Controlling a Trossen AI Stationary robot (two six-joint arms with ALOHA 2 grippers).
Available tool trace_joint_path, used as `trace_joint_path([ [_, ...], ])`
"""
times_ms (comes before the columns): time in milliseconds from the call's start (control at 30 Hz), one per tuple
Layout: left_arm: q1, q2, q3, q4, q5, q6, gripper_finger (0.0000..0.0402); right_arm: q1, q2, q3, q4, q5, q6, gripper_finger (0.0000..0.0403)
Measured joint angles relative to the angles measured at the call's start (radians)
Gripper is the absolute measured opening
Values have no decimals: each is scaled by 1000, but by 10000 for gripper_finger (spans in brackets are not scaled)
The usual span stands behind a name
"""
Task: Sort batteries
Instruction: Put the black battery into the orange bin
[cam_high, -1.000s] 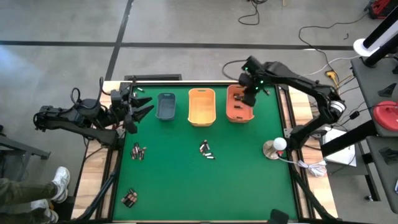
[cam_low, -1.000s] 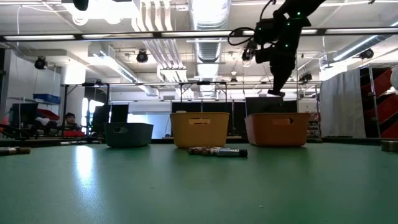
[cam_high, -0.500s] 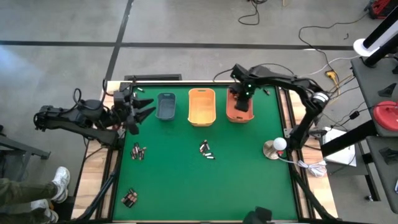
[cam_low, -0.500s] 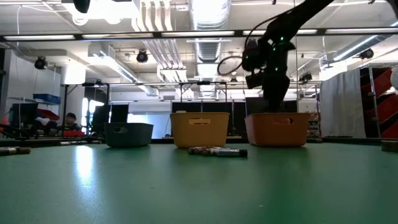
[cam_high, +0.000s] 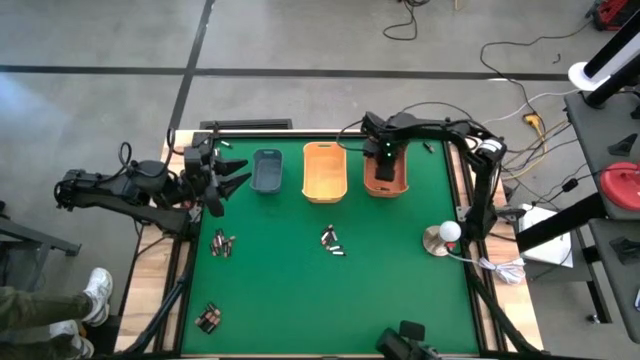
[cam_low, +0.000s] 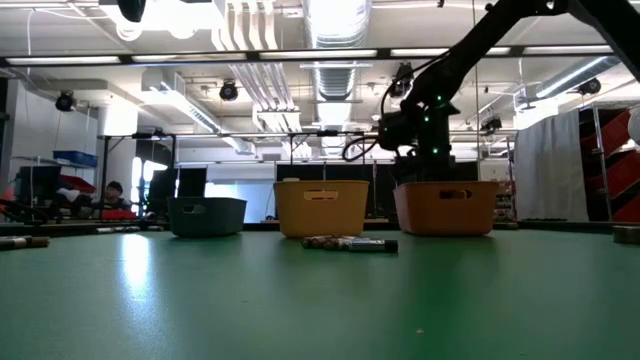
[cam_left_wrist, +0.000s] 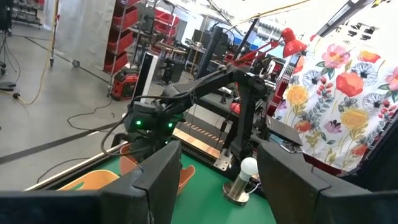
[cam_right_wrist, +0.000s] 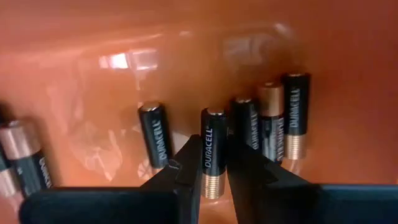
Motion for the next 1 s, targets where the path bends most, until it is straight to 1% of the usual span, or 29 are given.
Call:
trace_joint_path([
  [167, 0, 8, 0, -93, 0, -3, 191, 2, -12, 0, -2, 0, 7, 93],
  [267, 0, 22, 0, -168, 1, -38, 191, 2, -38, 19, -52, 0, 17, 114],
  [367, 0, 34, 0, -240, 2, -82, 191, 2, -90, 43, -103, -1, 21, 130],
  [500, 0, 48, 0, -318, 2, -136, 191, -18, -190, 66, -108, 2, 84, 146],
  [600, 0, 55, 0, -351, 1, -153, 191, -76, -257, 67, -102, 24, 154, 153],
  [667, 0, 60, 0, -354, 0, -153, 191, -140, -287, 61, -97, 57, 216, 153],
  [733, 0, 64, 0, -352, -3, -149, 191, -206, -299, 58, -84, 62, 297, 150],
  [933, 0, 66, 0, -343, -8, -146, 191, -387, -274, 56, -67, 62, 592, 132],
  [1000, 0, 65, 0, -344, -9, -149, 191, -425, -251, 56, -67, 61, 642, 129],
])
